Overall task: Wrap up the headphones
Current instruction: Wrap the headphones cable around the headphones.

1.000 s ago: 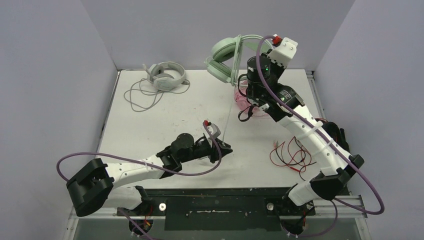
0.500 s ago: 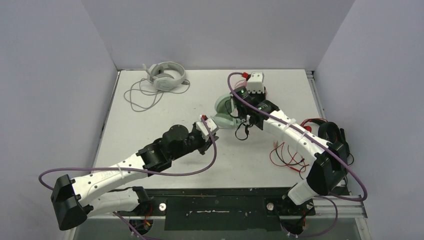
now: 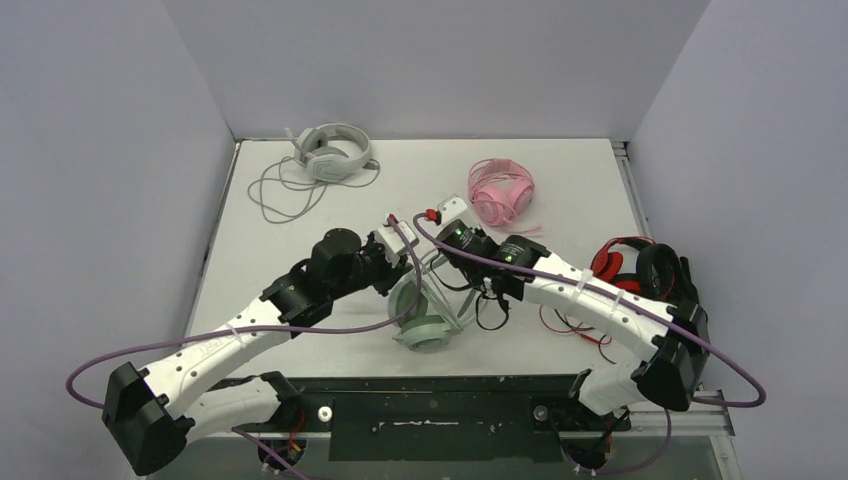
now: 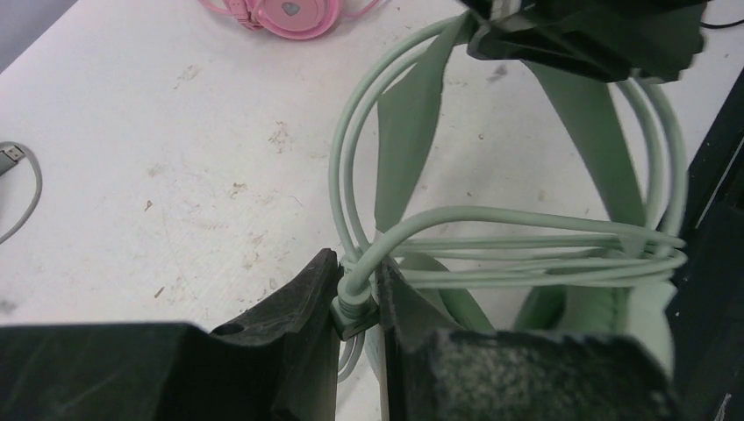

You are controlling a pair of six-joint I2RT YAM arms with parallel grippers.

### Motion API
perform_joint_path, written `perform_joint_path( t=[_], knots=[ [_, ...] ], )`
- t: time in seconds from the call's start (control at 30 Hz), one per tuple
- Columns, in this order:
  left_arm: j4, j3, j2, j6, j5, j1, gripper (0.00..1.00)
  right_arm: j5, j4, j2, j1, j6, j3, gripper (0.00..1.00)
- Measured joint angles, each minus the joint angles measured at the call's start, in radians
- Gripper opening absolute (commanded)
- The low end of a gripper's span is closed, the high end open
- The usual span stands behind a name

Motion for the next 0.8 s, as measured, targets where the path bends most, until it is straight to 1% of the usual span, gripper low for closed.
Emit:
perform_joint_path(
  t=[0.1, 0.2, 0.3, 0.5, 0.57, 0.67, 0.8],
  knots=[
    [-0.022, 0.004, 0.000, -0.002, 0.045, 0.035, 0.08, -0.095, -0.010, -0.057, 0.002, -0.006, -0.003, 0.00],
    [-0.034, 0.005, 0.000, -0.005, 0.067, 0.064, 0.09, -0.131, -0.013, -0.121, 0.002, -0.006, -0.003, 0.00],
    [-0.034, 0.005, 0.000, -0.025, 0.085, 0.098, 0.14, -0.145, -0.027, -0.162, 0.002, -0.007, 0.000, 0.00],
    [-0.029, 0.004, 0.013, -0.106, 0.146, 0.187, 0.26, -0.193, -0.031, -0.177, -0.001, -0.006, 0.023, 0.00],
    [-0.017, -0.002, 0.024, -0.142, 0.180, 0.215, 0.29, -0.213, -0.029, -0.189, -0.001, -0.006, 0.026, 0.00],
    [0.031, -0.037, 0.026, -0.198, 0.235, 0.241, 0.30, -0.236, -0.029, -0.219, -0.001, 0.001, 0.045, 0.00],
    [0.136, -0.087, 0.024, -0.270, 0.306, 0.253, 0.32, -0.245, -0.037, -0.249, -0.002, 0.013, 0.087, 0.00]
  ],
)
